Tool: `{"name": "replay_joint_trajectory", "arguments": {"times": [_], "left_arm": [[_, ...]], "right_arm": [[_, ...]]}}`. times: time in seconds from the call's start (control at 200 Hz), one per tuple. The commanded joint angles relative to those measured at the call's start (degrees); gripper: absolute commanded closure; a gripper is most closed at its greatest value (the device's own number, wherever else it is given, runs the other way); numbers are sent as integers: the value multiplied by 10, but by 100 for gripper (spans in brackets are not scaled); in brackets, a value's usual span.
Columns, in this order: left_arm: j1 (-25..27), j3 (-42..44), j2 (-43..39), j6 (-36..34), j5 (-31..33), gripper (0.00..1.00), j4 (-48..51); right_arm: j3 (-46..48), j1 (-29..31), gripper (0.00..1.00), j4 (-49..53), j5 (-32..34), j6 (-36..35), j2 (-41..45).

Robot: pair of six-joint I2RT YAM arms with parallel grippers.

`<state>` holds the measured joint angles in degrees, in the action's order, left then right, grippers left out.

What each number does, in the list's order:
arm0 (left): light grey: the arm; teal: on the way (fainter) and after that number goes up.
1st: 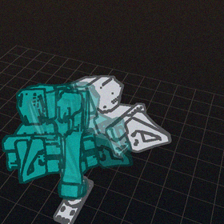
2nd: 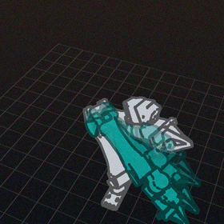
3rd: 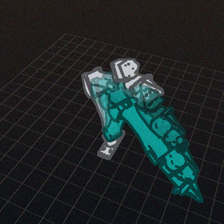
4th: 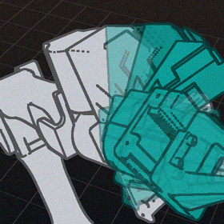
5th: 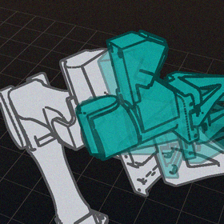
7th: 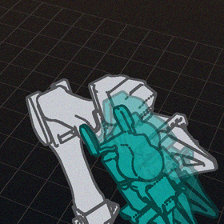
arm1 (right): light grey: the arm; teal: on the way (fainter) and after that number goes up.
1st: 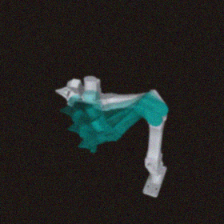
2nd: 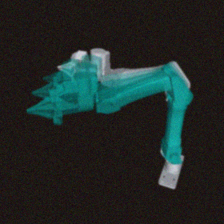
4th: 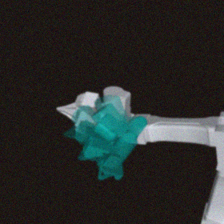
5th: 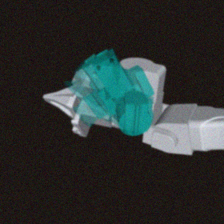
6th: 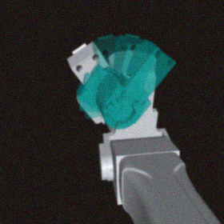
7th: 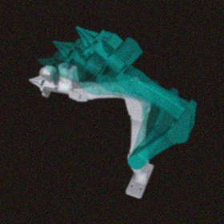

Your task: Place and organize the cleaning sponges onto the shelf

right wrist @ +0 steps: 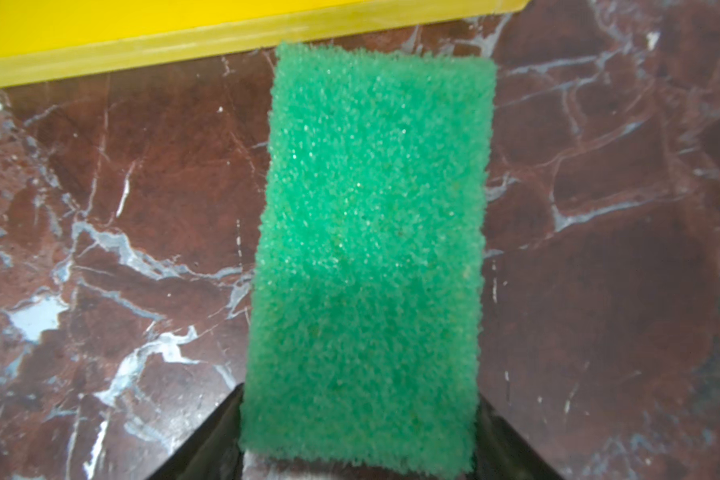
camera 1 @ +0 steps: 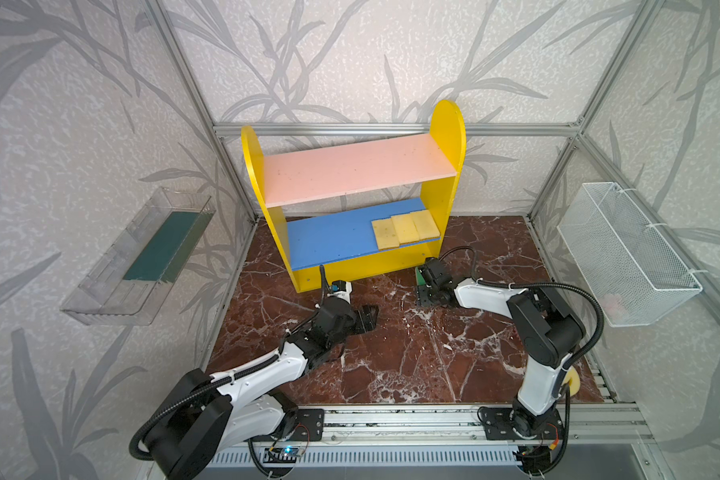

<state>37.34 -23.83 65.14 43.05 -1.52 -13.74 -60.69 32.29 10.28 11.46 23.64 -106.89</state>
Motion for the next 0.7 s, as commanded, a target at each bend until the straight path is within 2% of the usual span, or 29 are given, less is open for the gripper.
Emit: {"name": "replay_joint_trajectory", "arguments": {"times": [0.0,0.18,0.48,0.695], "left_arm": [[-2,0,-5,-5,9,15,4],[-3,2,-17,-7,14,15,12],[-15,2,-17,-11,14,15,10],[-21,-1,-17,-22,21,15,15]], "right_arm": [[-7,-3,29,2,-9,-5,-15],[6,-3,36,-8,-4,-19,-1],[90,-3,36,-124,-21,-47,66],[88,-3,36,-165,-35,-62,78]]}}
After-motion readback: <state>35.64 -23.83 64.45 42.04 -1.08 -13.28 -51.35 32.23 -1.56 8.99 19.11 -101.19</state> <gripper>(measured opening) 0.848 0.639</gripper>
